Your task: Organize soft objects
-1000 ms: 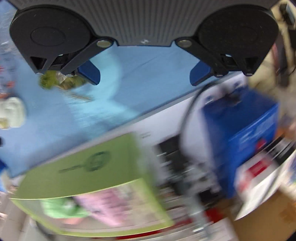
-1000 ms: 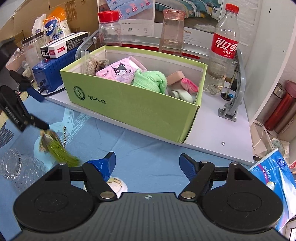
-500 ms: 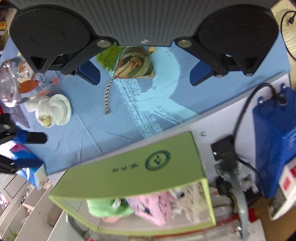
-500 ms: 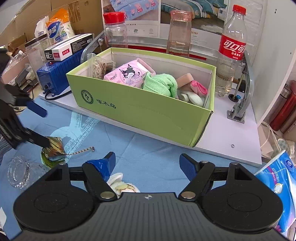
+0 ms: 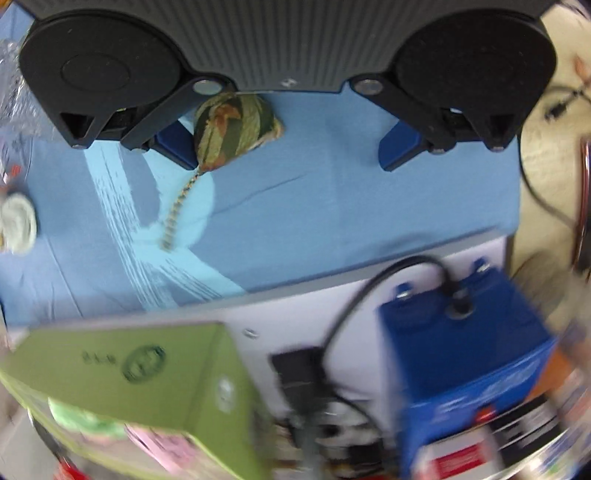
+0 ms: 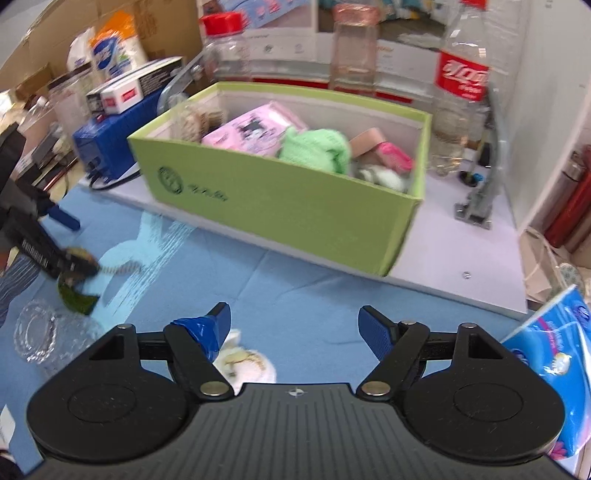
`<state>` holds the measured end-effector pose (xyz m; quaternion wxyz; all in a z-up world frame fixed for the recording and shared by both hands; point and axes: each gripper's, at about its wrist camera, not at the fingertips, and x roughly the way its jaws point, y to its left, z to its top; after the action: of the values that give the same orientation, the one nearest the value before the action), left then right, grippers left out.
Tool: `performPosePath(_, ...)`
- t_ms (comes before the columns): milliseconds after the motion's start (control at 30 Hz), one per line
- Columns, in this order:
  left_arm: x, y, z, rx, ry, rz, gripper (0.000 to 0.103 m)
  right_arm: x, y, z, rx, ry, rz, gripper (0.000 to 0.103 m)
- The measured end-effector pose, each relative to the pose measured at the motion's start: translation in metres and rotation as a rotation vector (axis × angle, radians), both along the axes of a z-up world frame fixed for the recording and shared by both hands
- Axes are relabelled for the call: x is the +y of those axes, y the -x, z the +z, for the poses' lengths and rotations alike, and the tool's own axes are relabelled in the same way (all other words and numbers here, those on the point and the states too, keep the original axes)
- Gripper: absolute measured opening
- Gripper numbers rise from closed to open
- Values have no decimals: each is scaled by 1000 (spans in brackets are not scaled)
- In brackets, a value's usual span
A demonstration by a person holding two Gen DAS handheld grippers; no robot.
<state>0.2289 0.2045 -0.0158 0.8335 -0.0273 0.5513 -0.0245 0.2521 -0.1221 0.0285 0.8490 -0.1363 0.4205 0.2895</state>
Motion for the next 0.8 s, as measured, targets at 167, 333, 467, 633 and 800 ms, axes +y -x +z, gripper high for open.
performPosePath(167, 18, 32, 28, -148, 174, 112, 102, 38, -17, -9, 120, 132, 138, 62)
performPosePath(333, 12, 49, 39, -210, 182, 163, 102, 53, -31, -27, 153, 235, 165, 62)
performPosePath(467, 13, 64, 37, -215, 232, 179, 102, 45, -32, -42, 160, 256, 183, 63)
performPosePath(633, 26, 71, 28, -209, 237, 242, 103, 24, -31, -40, 151, 239, 142, 63)
performPosePath(800, 32, 82, 23, -226, 263, 276, 102, -2, -29, -37, 61, 282, 40, 63)
